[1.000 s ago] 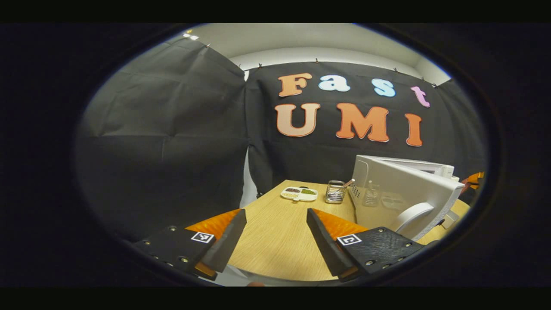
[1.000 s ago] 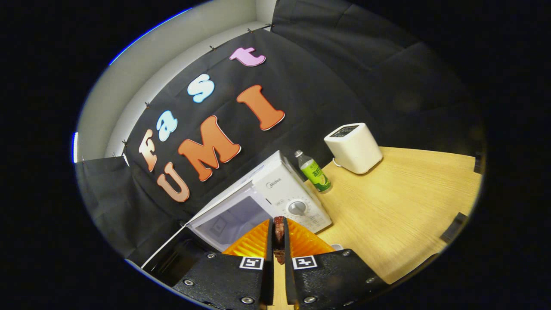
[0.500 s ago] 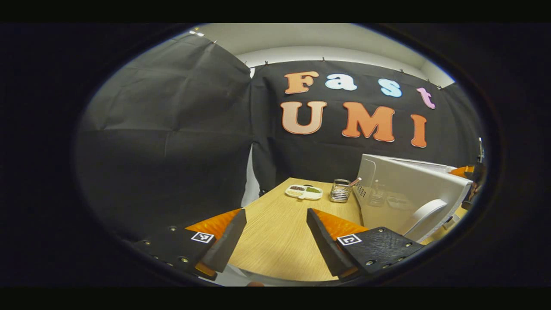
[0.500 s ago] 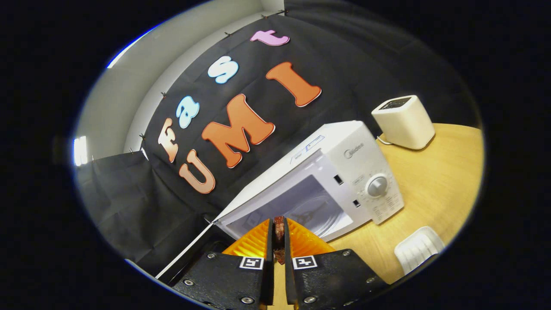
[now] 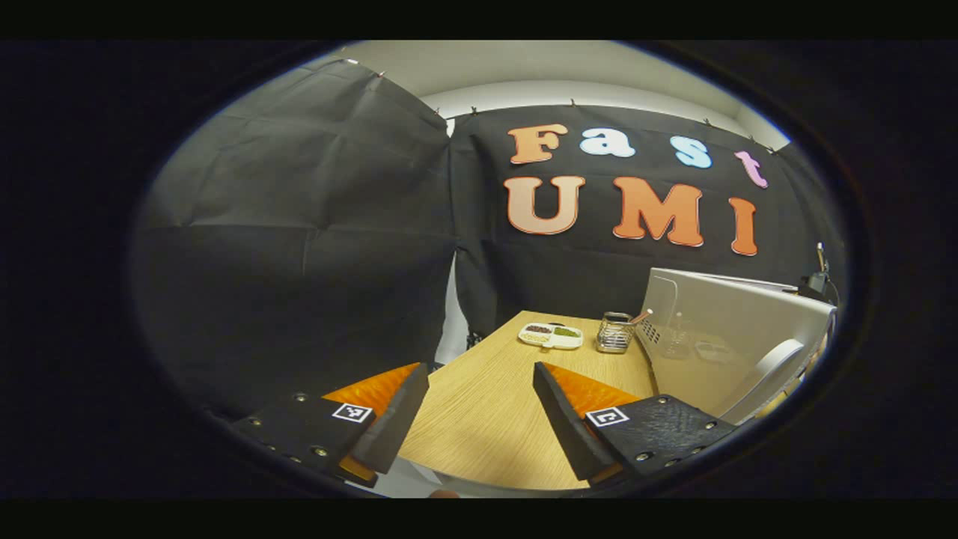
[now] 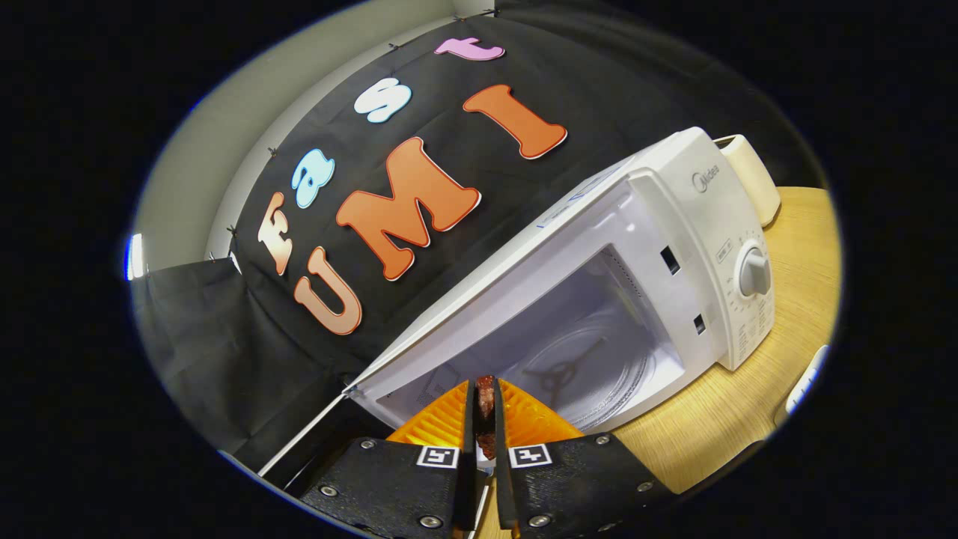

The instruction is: Open the microwave oven with the left hand, put the food in, and close the microwave oven.

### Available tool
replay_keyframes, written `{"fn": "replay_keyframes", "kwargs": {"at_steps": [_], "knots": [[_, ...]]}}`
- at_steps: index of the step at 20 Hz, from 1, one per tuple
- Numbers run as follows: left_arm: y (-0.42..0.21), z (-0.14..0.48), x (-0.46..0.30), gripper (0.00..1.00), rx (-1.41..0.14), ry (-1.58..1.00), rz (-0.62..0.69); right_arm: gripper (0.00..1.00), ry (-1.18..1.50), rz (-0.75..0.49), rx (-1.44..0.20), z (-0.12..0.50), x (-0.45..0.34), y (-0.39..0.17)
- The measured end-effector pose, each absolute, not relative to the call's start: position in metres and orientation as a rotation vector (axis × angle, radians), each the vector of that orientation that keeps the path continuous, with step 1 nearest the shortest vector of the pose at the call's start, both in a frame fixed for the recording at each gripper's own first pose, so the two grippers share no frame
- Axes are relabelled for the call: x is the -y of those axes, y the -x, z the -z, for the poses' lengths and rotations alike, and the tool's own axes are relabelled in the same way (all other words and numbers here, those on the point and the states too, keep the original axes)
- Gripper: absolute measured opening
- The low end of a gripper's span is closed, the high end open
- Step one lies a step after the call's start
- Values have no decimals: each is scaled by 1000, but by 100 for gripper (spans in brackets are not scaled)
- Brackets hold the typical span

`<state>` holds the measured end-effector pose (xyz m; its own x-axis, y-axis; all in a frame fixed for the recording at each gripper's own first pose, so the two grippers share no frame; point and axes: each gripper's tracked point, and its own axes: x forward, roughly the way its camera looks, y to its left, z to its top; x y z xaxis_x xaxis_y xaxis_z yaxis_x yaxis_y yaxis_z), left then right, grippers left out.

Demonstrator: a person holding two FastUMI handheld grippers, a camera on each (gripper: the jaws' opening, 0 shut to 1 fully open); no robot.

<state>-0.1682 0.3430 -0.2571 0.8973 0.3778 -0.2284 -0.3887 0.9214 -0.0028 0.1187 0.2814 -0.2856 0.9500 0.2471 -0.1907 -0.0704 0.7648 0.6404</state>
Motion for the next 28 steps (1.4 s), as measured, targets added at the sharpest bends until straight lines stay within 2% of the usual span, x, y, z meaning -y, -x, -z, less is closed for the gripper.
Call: {"fn": "replay_keyframes", "kwargs": {"at_steps": [10, 12, 15, 16, 17, 18, 19, 21, 22, 23, 28], "knots": [[164, 263, -354, 87, -241, 52, -406, 10, -645, -81, -261, 324, -281, -178], [164, 266, -354, 87, -247, 54, -406, 12, -636, -69, -263, 327, -279, -187], [164, 267, -351, 87, -251, 66, -403, 20, -554, -23, -263, 333, -268, -194], [165, 267, -350, 88, -252, 67, -402, 23, -533, -9, -266, 336, -265, -194], [164, 268, -349, 88, -253, 66, -402, 36, -518, 3, -270, 338, -261, -194], [165, 267, -348, 88, -254, 64, -401, 33, -500, 16, -273, 340, -258, -193], [165, 266, -347, 88, -253, 62, -399, 62, -483, 19, -268, 338, -256, -191], [165, 265, -344, 88, -252, 59, -394, 81, -430, 43, -257, 336, -247, -188], [166, 265, -343, 88, -252, 56, -392, 85, -398, 57, -251, 334, -242, -186], [165, 263, -340, 88, -250, 55, -388, 93, -369, 63, -246, 332, -238, -185], [161, 262, -329, 88, -239, 41, -353, 94, -270, 63, -280, 332, -221, -165]]}}
